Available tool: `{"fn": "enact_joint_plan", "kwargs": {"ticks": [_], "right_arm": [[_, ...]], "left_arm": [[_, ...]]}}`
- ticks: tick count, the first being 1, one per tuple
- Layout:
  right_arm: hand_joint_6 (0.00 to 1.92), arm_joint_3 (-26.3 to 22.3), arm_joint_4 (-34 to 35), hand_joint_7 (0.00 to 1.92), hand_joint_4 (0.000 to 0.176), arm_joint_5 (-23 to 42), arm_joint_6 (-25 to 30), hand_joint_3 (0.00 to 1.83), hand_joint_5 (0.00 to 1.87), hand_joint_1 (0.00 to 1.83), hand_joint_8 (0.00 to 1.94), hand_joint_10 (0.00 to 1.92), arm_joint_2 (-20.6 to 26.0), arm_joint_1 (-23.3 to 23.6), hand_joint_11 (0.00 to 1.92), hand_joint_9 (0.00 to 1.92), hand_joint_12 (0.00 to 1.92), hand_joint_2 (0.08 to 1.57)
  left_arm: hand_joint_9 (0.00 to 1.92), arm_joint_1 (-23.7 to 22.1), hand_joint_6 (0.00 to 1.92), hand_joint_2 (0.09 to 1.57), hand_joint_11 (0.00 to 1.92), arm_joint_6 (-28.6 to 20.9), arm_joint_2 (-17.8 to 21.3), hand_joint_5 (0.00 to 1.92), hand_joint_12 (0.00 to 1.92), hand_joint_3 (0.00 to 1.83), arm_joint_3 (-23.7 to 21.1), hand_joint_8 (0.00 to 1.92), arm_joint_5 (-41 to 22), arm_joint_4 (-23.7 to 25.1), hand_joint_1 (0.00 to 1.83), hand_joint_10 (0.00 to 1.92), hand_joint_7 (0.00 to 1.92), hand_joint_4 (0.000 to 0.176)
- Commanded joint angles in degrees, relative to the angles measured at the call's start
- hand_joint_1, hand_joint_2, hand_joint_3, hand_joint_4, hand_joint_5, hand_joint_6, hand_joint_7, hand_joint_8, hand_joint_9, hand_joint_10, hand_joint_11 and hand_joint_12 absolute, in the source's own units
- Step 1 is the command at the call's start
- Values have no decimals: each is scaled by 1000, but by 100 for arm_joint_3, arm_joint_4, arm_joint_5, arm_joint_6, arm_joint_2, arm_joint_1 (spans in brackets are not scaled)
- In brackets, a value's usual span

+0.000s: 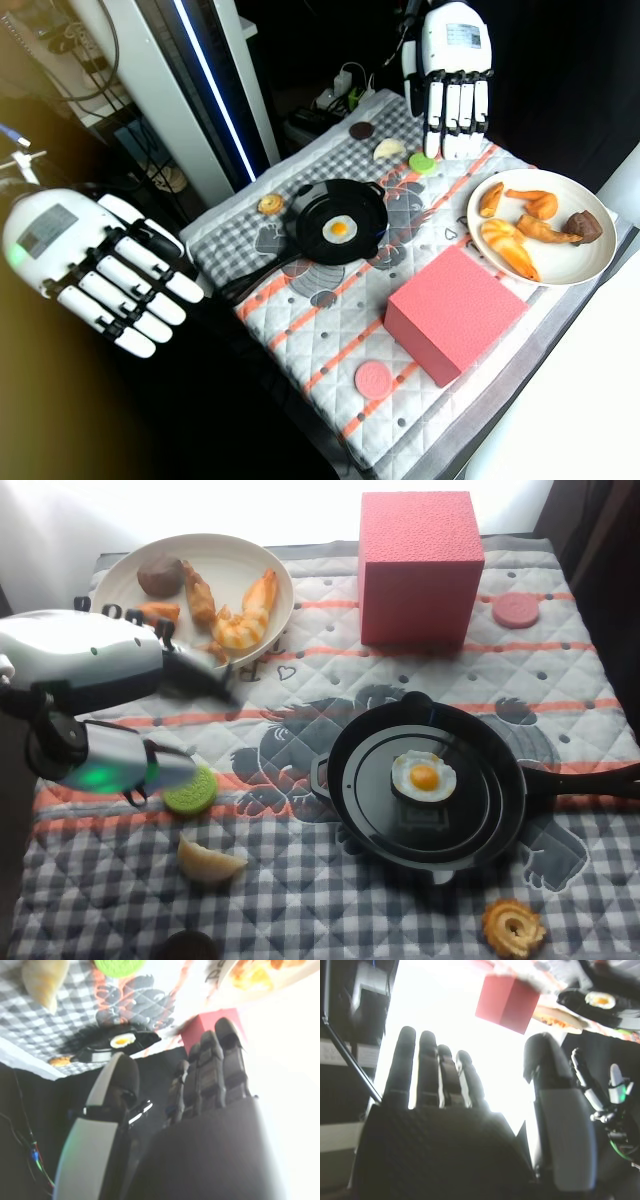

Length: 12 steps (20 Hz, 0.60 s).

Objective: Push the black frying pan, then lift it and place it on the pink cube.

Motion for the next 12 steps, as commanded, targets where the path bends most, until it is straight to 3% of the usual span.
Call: {"fn": "enact_joint_plan", "kwargs": {"ticks": [1, 2, 3, 5, 6, 8, 10, 12], "right_arm": [[0, 45, 89, 0, 0, 730, 25, 4, 0, 522, 0, 1, 16, 18, 0, 0, 523, 1257], [0, 52, 88, 0, 0, 753, 25, 2, 0, 509, 0, 0, 16, 18, 0, 0, 284, 1256], [0, 52, 74, 0, 0, 795, 26, 0, 0, 495, 0, 0, 19, 19, 0, 0, 233, 1250], [0, 59, 43, 0, 0, 838, 31, 0, 0, 476, 0, 0, 53, 19, 0, 0, 296, 1249], [0, 72, 24, 0, 0, 844, 31, 0, 0, 464, 0, 0, 69, 26, 0, 0, 414, 1248], [0, 90, -8, 0, 0, 852, 31, 0, 0, 431, 0, 0, 104, 96, 0, 0, 408, 1259], [0, 93, -10, 0, 0, 907, 70, 4, 0, 399, 0, 0, 143, 99, 0, 0, 562, 1268], [0, 103, -9, 0, 0, 932, 120, 4, 0, 388, 0, 0, 140, 98, 0, 0, 577, 1270]], "left_arm": [[698, -73, 14, 1263, 153, -8, 24, 688, 1314, 0, -2, 11, -411, -2, 661, 128, 749, 0], [715, -93, 11, 1273, 168, -7, 15, 700, 1350, 0, 5, 8, -406, -1, 676, 120, 757, 0], [718, -125, 6, 1280, 172, -7, 2, 691, 1361, 2, 13, 7, -385, 9, 656, 115, 761, 0], [738, -209, 8, 1276, 161, -7, -43, 703, 1405, 0, 33, 12, -348, 90, 670, 117, 788, 0], [729, -235, 9, 1272, 143, -7, -59, 708, 1398, 0, 38, 10, -332, 130, 675, 111, 787, 0], [698, -256, 10, 1266, 107, -7, -88, 717, 1389, 0, 50, 1, -284, 138, 687, 93, 763, 0], [744, -209, 18, 1256, 182, -7, -164, 758, 1370, 0, 75, 13, -224, 138, 683, 99, 802, 0], [716, -75, 2, 1275, 117, -7, -294, 718, 1380, 2, 131, 3, -204, 138, 605, 78, 782, 0]]}}
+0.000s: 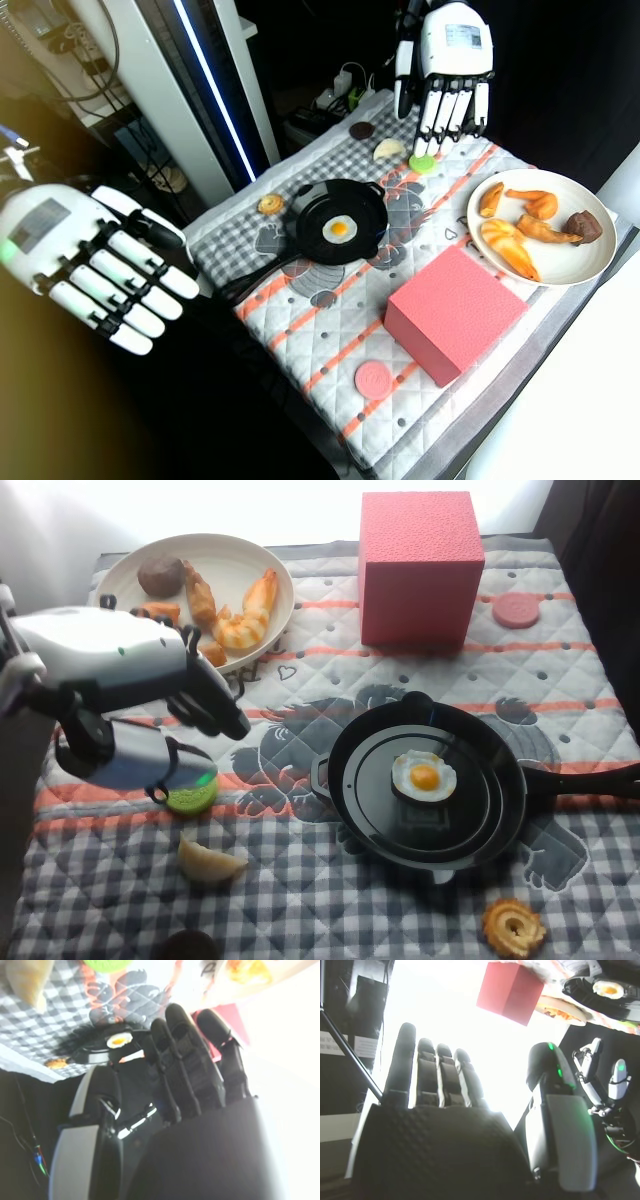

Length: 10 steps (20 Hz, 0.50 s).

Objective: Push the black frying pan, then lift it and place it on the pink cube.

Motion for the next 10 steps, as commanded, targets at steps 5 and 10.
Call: {"fn": "enact_joint_plan", "kwargs": {"ticks": [5, 10], "right_arm": [[0, 68, 139, 0, 0, 688, 86, 1, 0, 349, 0, 4, -41, 43, 0, 16, 750, 1293], [0, 83, 173, 0, 0, 692, 94, 0, 0, 387, 0, 7, -101, 28, 0, 26, 533, 1297]], "left_arm": [[717, 119, 20, 1275, 69, -7, -420, 771, 1451, 0, 234, 12, -307, 42, 562, 68, 800, 0], [476, 176, 3, 1273, 90, -7, -713, 779, 1602, 0, 300, 3, -373, 243, 631, 804, 831, 0]]}}
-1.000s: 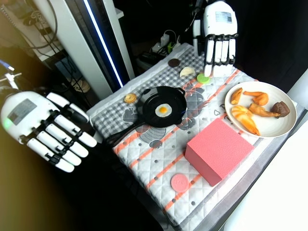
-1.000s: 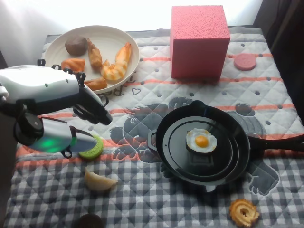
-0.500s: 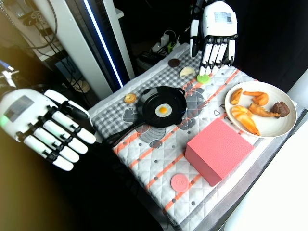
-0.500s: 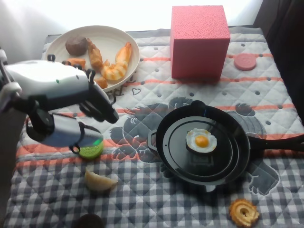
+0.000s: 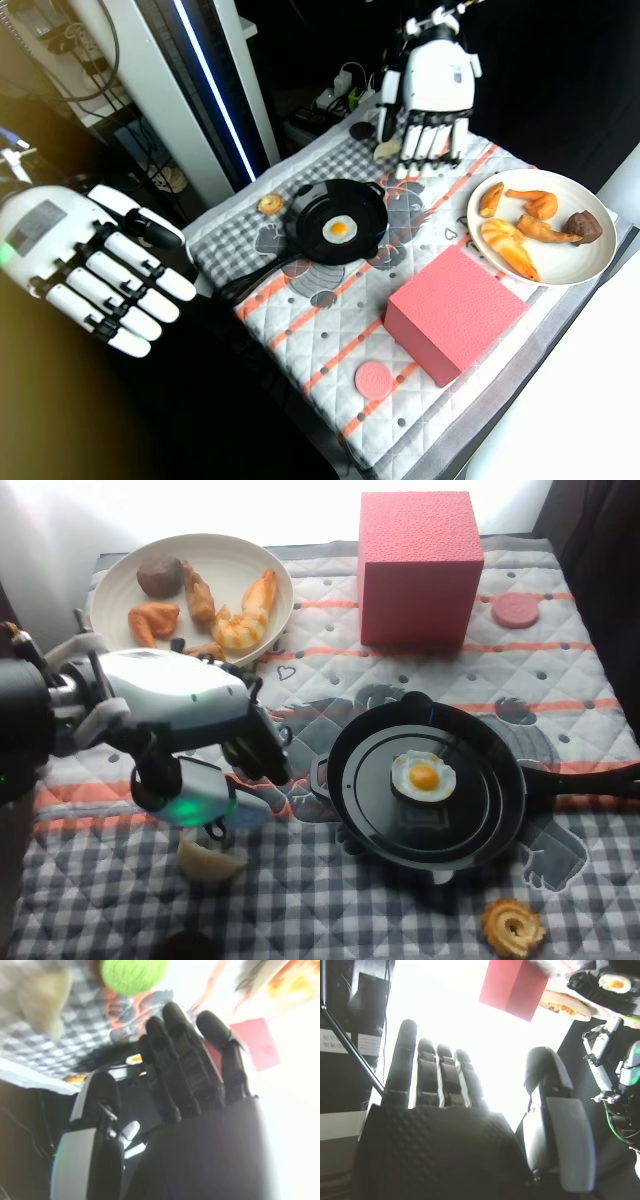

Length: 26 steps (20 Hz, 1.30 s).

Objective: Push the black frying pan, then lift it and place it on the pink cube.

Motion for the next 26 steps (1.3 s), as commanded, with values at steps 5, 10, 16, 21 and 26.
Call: {"fn": "enact_joint_plan", "kwargs": {"ticks": [5, 10, 16, 21, 26], "right_arm": [[0, 51, 138, 0, 0, 695, 32, 1, 0, 383, 0, 5, -32, 25, 0, 15, 379, 1309], [0, 60, 160, 0, 0, 699, 43, 0, 0, 404, 0, 1, -66, 8, 0, 3, 380, 1301], [0, 60, 162, 0, 0, 699, 51, 2, 0, 424, 0, 0, -92, -11, 0, 0, 300, 1311], [0, 60, 163, 0, 0, 700, 54, 0, 0, 431, 0, 0, -103, -15, 0, 0, 248, 1316], [0, 60, 163, 0, 0, 701, 57, 0, 0, 450, 0, 0, -103, -18, 0, 0, 390, 1320]], "left_arm": [[443, -31, 13, 1270, 99, -6, -136, 802, 1671, 0, 87, 16, -455, 53, 631, 954, 846, 0], [387, -32, 3, 1270, 64, -6, -354, 766, 1691, 0, 187, 14, -588, 79, 649, 971, 819, 0], [436, -81, 0, 1277, 84, -7, -511, 722, 1532, 0, 218, 3, -802, 87, 604, 696, 785, 0], [535, -158, 2, 1312, 58, -7, -727, 678, 1449, 0, 295, 4, -909, 165, 724, 386, 727, 0], [521, -225, 20, 1331, 143, -7, -980, 730, 1502, 0, 360, 8, -1049, 253, 870, 539, 775, 0]]}}
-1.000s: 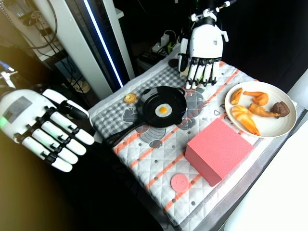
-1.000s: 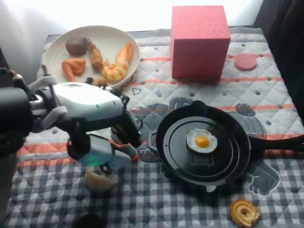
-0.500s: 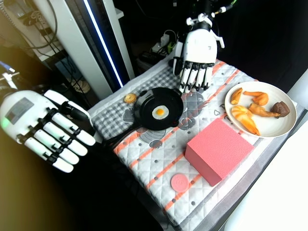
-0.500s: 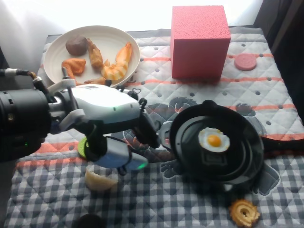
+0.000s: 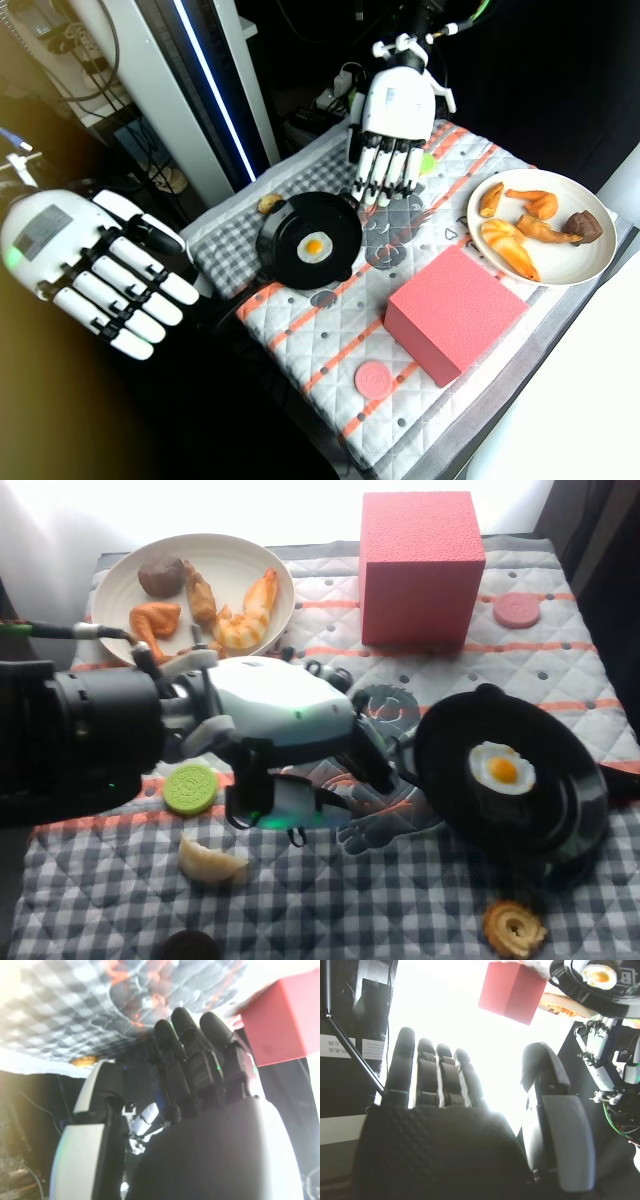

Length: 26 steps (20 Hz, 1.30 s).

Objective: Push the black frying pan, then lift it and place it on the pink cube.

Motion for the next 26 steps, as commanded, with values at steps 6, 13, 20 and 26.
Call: {"fn": "enact_joint_plan", "kwargs": {"ticks": [6, 13, 20, 26], "right_arm": [[0, 45, 106, 0, 0, 699, 25, 0, 0, 435, 0, 0, 31, 24, 0, 0, 353, 1317], [0, 44, 107, 0, 0, 698, 25, 0, 0, 441, 0, 0, 31, 14, 0, 0, 264, 1314], [0, 40, 126, 0, 0, 698, 25, 0, 0, 449, 0, 0, 23, 0, 0, 0, 362, 1320], [0, 42, 144, 0, 0, 698, 25, 0, 0, 434, 0, 0, 2, 0, 0, 0, 363, 1313]], "left_arm": [[447, -131, 2, 1350, 45, -10, -268, 715, 1604, 7, 117, 7, -594, -23, 937, 741, 799, 0], [453, -181, 7, 1289, 126, -14, -265, 722, 1579, 53, 129, 208, -662, -23, 999, 725, 682, 0], [398, -220, 53, 1324, 64, -13, 40, 771, 1573, 9, 38, 693, -475, 71, 1026, 959, 532, 0], [565, -202, 1205, 1320, 0, -11, -114, 657, 1416, 1, 250, 12, 46, 284, 965, 95, 617, 0]]}}
